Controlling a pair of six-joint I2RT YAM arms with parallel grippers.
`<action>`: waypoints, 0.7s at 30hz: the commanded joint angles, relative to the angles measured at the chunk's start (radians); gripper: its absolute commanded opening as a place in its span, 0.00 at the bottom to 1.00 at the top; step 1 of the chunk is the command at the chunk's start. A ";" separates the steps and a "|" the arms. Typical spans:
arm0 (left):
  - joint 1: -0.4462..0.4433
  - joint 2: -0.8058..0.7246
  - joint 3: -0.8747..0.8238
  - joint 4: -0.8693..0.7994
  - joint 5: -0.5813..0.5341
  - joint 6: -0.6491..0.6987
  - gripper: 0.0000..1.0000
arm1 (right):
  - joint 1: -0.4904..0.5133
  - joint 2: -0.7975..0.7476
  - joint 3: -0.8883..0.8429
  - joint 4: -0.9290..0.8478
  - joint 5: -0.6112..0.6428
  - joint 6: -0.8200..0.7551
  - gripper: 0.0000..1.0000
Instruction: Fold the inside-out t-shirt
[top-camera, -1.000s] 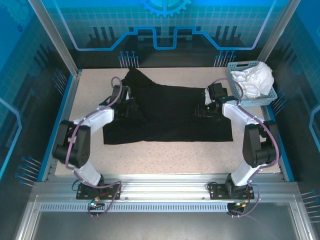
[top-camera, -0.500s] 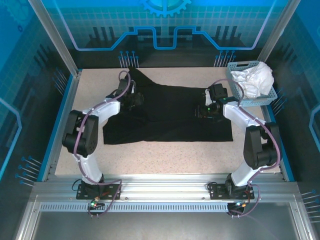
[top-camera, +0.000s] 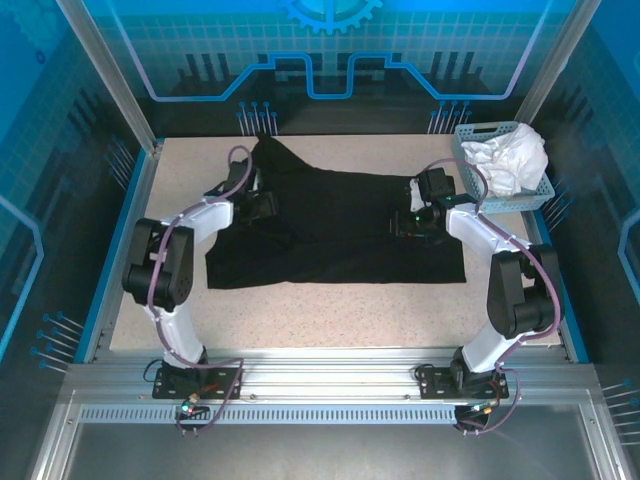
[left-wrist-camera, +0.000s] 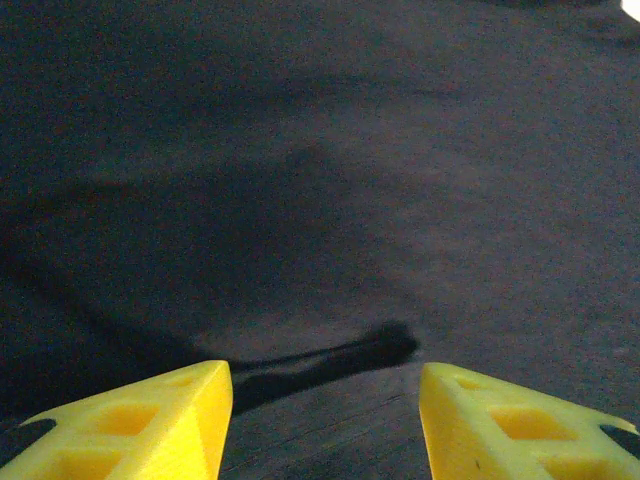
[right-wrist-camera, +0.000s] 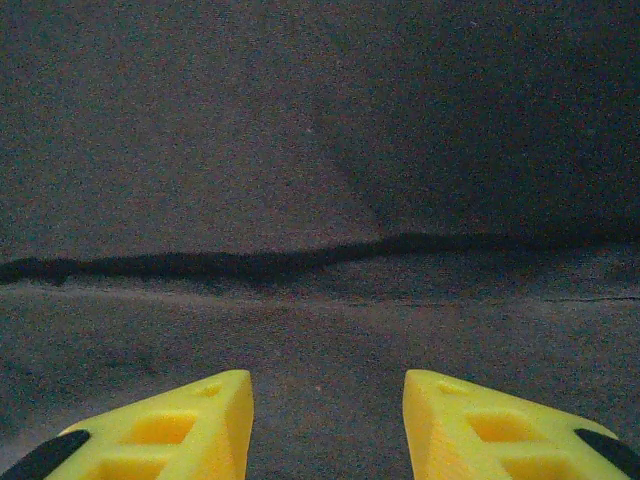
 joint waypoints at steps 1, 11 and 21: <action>-0.025 0.063 0.078 -0.099 -0.022 0.059 0.53 | -0.002 -0.005 -0.013 -0.005 -0.012 -0.017 0.45; -0.062 0.177 0.192 -0.189 -0.030 0.097 0.53 | -0.004 0.001 -0.015 -0.001 -0.012 -0.019 0.45; -0.075 0.232 0.244 -0.211 -0.027 0.109 0.38 | -0.003 0.004 -0.012 -0.002 -0.016 -0.019 0.45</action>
